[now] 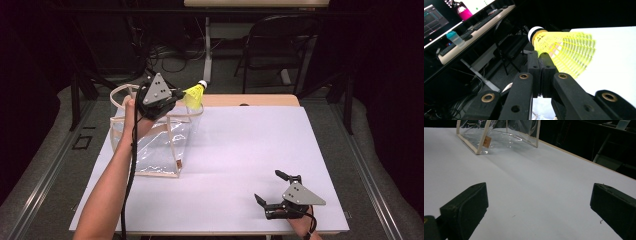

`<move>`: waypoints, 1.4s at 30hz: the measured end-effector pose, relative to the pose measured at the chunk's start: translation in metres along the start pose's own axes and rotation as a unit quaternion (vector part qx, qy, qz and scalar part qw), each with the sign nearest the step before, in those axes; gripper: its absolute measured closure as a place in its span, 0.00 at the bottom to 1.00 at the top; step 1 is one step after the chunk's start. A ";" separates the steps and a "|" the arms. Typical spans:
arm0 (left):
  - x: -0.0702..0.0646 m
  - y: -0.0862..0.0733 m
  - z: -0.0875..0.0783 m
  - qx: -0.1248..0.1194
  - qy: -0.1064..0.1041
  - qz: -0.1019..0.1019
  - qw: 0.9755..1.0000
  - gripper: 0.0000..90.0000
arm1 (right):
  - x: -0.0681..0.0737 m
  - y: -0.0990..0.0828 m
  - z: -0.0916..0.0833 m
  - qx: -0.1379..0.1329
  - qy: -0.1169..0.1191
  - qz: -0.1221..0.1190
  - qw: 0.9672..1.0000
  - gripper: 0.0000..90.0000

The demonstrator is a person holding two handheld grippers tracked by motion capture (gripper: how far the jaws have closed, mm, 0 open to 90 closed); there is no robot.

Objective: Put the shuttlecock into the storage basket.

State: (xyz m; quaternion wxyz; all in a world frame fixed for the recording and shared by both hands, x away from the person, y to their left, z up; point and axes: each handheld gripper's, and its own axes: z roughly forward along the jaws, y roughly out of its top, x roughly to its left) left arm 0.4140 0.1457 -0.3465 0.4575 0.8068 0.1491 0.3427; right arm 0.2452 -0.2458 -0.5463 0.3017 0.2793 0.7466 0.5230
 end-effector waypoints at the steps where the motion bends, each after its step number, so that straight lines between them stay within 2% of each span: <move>1: 0.000 -0.001 -0.001 -0.001 0.002 -0.002 1.000 0.99 | 0.000 0.000 0.000 0.000 0.000 0.000 1.000 0.01; 27: 0.015 -0.015 -0.021 -0.001 0.034 -0.023 0.999 0.99 | 0.000 0.000 0.000 0.000 -0.001 -0.001 1.000 0.01; 42: 0.023 -0.023 -0.033 0.002 0.054 -0.029 0.998 0.99 | 0.000 0.000 0.001 0.000 -0.002 -0.001 1.000 0.01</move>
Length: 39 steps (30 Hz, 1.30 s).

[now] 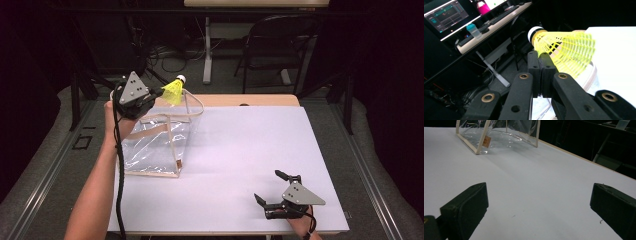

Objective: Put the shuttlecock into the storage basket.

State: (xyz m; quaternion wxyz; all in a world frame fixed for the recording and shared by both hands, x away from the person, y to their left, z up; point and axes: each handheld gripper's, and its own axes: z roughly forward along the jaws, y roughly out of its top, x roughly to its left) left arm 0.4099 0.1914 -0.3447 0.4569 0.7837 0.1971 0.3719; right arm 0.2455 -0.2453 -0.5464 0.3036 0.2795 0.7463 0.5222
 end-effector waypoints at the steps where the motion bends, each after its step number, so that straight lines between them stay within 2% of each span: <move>1: 0.001 -0.001 -0.001 0.000 0.001 -0.001 1.000 0.99 | 0.000 0.000 0.000 0.000 0.001 0.000 1.000 0.01; 26: 0.013 -0.014 -0.013 0.004 0.023 -0.021 1.000 0.99 | 0.000 0.000 0.000 -0.002 -0.002 0.001 1.000 0.01; 39: 0.017 -0.024 -0.012 0.008 0.031 -0.032 0.999 0.99 | 0.000 0.000 -0.001 -0.001 -0.004 0.000 1.000 0.01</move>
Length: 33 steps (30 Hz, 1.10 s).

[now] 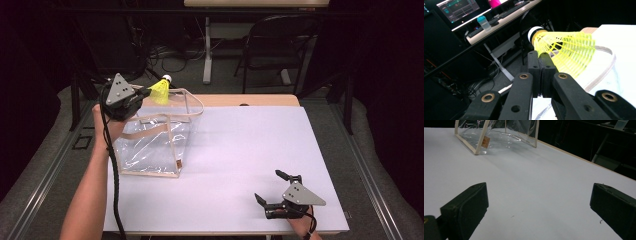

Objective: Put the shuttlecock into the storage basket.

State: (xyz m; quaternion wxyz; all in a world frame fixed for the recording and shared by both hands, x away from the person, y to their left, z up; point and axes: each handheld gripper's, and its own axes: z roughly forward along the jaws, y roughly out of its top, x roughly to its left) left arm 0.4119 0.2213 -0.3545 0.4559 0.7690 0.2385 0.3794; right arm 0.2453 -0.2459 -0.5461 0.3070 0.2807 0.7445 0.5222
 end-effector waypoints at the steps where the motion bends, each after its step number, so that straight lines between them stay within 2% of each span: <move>1: 0.000 -0.001 0.000 0.002 0.000 -0.002 1.000 0.99 | 0.000 0.000 0.000 0.000 0.000 0.000 1.000 0.01; 14: 0.005 -0.007 -0.003 0.002 0.011 -0.013 1.000 0.99 | 0.000 0.000 0.000 0.000 0.000 -0.001 1.000 0.01; 23: 0.010 -0.014 -0.009 0.001 0.023 -0.030 0.999 0.99 | 0.000 0.000 0.000 0.001 0.001 -0.001 1.000 0.01; 33: 0.011 -0.021 -0.012 0.010 0.029 -0.033 0.999 0.99 | 0.000 0.000 0.000 0.001 0.001 0.000 1.000 0.01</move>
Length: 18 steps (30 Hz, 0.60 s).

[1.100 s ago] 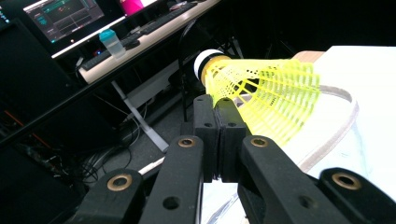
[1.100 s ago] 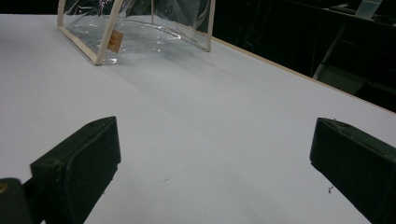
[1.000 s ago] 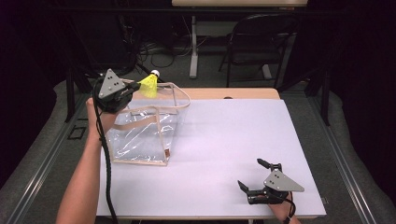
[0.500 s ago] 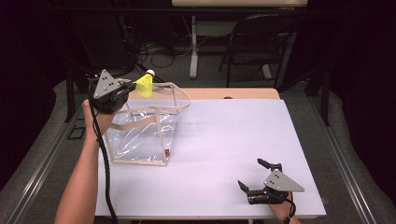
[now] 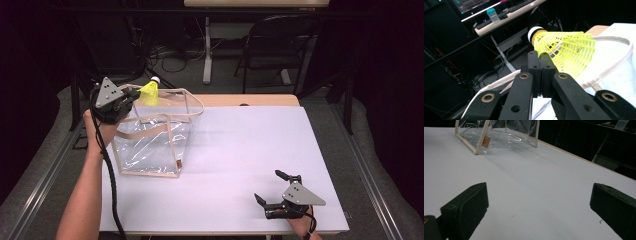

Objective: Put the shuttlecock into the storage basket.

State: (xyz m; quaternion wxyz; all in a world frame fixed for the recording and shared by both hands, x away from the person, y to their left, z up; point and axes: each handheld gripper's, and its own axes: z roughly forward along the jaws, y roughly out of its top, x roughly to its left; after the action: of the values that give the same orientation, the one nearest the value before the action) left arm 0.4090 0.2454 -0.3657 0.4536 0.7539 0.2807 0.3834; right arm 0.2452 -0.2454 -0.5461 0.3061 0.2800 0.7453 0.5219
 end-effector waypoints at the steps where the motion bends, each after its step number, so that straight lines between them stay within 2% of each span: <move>1: 0.000 -0.001 0.000 0.003 0.000 0.001 1.000 0.99 | 0.000 0.000 0.000 0.000 0.000 0.000 1.000 0.01; 18: 0.007 -0.012 -0.002 0.023 0.009 -0.011 1.000 0.99 | 0.000 0.000 0.000 -0.001 -0.001 0.000 1.000 0.02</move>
State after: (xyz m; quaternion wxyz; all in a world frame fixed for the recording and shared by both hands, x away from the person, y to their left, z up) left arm 0.4104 0.2564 -0.3734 0.4378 0.7578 0.3018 0.3782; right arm 0.2452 -0.2450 -0.5460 0.3072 0.2799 0.7448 0.5221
